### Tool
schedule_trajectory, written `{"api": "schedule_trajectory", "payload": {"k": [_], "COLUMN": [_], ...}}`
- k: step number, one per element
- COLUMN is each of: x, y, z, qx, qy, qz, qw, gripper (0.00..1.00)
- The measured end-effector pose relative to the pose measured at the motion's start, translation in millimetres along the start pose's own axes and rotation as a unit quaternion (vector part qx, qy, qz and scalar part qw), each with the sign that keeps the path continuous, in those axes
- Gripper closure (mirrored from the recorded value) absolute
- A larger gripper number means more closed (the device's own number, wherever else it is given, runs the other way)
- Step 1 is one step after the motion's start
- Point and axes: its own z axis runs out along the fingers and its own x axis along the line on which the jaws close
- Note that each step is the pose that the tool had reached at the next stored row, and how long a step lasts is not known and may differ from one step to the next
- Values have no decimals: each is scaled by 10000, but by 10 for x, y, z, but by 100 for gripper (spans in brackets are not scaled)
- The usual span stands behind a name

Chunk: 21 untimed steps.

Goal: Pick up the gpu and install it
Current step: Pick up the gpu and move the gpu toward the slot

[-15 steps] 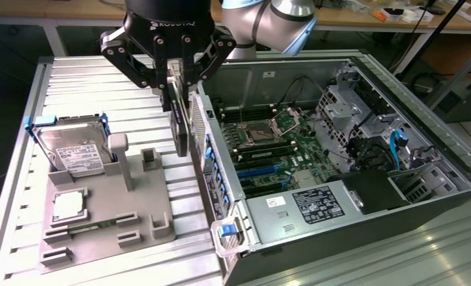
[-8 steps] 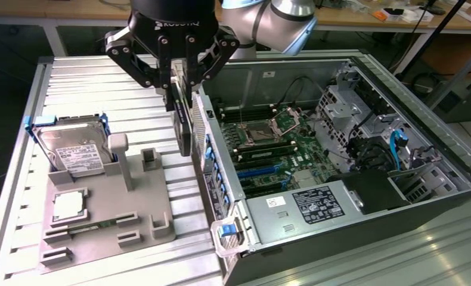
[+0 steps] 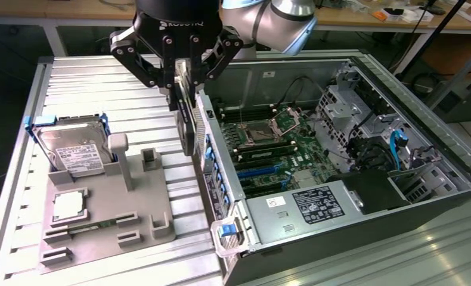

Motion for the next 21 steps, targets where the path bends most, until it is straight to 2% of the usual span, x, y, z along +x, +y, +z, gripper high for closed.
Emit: {"api": "schedule_trajectory", "payload": {"k": [9, 21], "x": [-63, -321], "y": [-3, -13], "z": [2, 10], "qx": [0, 0], "qy": [0, 0], "qz": [0, -1], "qw": [10000, 10000], "gripper": [73, 73]}}
